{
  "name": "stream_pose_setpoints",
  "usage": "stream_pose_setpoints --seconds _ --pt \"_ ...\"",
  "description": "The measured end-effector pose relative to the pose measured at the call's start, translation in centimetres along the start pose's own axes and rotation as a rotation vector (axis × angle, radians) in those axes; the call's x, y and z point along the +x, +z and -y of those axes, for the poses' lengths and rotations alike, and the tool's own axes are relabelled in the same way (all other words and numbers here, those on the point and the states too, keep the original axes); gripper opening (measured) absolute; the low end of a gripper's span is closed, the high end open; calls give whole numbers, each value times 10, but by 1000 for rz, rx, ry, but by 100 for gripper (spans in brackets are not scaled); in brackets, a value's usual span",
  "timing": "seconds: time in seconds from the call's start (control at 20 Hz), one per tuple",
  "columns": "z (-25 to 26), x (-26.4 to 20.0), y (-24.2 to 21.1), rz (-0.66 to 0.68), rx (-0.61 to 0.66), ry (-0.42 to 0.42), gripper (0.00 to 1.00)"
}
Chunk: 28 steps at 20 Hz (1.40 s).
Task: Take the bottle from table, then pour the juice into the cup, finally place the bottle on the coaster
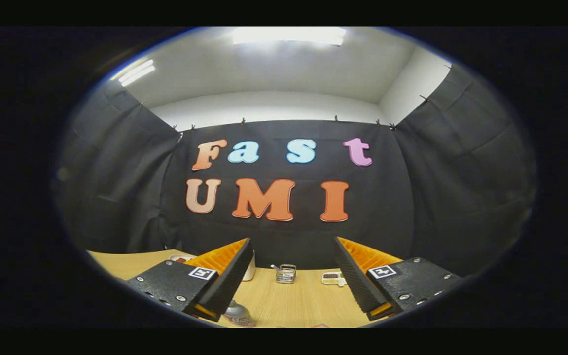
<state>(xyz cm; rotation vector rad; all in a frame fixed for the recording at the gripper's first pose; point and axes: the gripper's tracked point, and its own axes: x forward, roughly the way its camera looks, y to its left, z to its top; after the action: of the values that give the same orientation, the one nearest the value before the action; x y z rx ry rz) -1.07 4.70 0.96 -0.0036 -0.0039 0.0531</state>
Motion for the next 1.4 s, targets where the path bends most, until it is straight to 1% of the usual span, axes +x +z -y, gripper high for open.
stream_pose_setpoints --seconds 0.2,0.5,0.8,1.05,1.25,1.4 --pt "-12 0 4 0 -2 31 96" --pt "-25 -5 -7 -20 0 74 97" --pt "-24 -5 -29 -44 -9 62 97" --pt "-30 -9 -56 -77 -4 74 97" --pt "-43 -14 -84 -120 -14 107 97" --pt "-55 -19 -109 -159 17 138 97"
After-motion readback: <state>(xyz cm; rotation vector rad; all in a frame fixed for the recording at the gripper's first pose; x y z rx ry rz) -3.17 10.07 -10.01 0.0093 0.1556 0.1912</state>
